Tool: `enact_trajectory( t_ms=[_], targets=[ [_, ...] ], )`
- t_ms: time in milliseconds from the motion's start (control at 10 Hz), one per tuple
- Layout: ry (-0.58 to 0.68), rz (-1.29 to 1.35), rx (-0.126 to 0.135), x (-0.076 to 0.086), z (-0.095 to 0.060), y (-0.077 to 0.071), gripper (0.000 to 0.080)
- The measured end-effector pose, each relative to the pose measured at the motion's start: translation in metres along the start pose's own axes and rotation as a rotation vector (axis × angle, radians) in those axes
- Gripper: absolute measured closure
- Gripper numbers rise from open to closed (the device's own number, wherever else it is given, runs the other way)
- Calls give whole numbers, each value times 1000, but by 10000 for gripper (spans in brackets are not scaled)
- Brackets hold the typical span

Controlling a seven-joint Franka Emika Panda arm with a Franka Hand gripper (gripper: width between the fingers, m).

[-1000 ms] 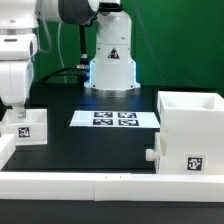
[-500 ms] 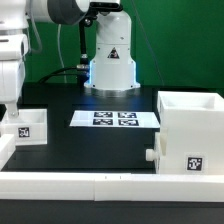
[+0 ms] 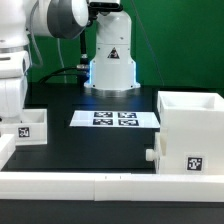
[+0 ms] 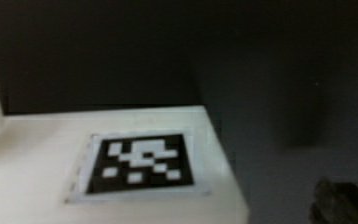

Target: Assemble drawer

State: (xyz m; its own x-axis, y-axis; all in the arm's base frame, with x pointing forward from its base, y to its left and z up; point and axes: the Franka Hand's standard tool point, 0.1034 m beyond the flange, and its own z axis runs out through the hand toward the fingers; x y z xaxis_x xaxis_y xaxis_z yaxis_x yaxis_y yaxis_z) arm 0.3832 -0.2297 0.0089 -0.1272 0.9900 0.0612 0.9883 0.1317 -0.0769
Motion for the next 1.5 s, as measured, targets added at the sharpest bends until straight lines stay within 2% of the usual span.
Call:
enact_trajectory(
  t_ms=[100,200,300,500,600,700,800,900,1100,1200,1300,1500],
  targets=[
    [1,0,1,0,0,0,248],
    [1,0,1,0,0,0,383],
    [1,0,1,0,1,0,383],
    [1,0,2,0,1,-1,729],
    [-1,16,-1,1,0,-1,729],
    [-4,80,-5,11,-3,-5,759],
    [-6,131,7,35,-5,-8,760],
    [-10,145,9,54,-8,-2,760],
    [-26,140,-10,91,-24,25,760],
    [-34,120,-33,98,-33,33,760],
    [-40,134,-49,93,-35,31,760],
    [-36,135,-42,93,-32,30,759]
  ],
)
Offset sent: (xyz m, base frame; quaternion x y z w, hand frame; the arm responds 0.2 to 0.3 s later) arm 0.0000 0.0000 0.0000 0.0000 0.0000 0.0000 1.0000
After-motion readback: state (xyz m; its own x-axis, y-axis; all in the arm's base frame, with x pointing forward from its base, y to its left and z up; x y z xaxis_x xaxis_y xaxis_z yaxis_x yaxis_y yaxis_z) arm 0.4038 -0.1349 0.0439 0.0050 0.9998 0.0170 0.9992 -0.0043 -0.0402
